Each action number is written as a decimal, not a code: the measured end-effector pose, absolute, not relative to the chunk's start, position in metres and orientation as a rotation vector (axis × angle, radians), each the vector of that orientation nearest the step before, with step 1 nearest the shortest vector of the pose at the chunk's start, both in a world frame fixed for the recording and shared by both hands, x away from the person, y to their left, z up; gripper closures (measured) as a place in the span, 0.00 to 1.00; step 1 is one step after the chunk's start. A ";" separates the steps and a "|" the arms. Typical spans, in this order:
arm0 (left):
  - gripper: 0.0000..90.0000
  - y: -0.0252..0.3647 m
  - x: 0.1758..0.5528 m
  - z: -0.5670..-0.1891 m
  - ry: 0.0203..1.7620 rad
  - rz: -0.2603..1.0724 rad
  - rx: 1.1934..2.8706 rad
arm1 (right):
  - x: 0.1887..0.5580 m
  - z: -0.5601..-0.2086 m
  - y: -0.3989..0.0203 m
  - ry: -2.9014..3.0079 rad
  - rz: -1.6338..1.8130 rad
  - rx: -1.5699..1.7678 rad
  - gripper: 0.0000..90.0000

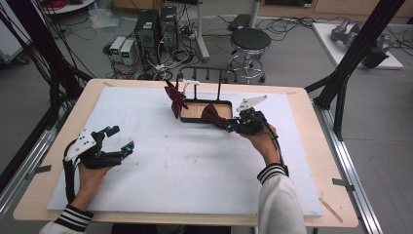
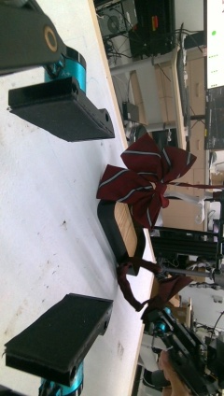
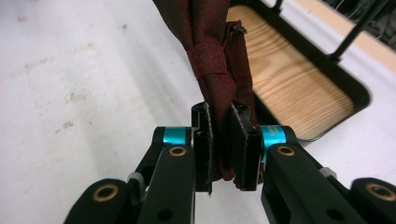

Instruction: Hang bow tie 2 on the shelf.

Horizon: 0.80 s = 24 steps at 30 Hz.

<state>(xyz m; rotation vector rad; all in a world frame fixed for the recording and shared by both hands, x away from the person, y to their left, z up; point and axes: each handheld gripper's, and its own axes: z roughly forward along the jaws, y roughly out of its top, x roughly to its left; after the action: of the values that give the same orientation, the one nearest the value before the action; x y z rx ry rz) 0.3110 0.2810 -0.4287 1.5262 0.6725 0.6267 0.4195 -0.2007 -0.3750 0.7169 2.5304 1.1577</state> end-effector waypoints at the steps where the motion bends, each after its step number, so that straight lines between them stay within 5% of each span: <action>1: 0.17 0.281 0.311 -0.429 0.673 0.628 1.524 | 0.419 -0.374 -0.201 2.516 1.169 0.724 0.90; 24: 0.18 0.280 0.312 -0.431 0.678 0.623 1.528 | 0.415 -0.350 -0.231 2.144 1.416 0.829 0.90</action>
<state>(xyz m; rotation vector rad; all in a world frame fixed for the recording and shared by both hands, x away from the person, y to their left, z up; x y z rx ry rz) 0.3122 0.2797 -0.4312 1.5275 0.6776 0.6231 0.4152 -0.2314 -0.3503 0.8292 2.1445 1.4162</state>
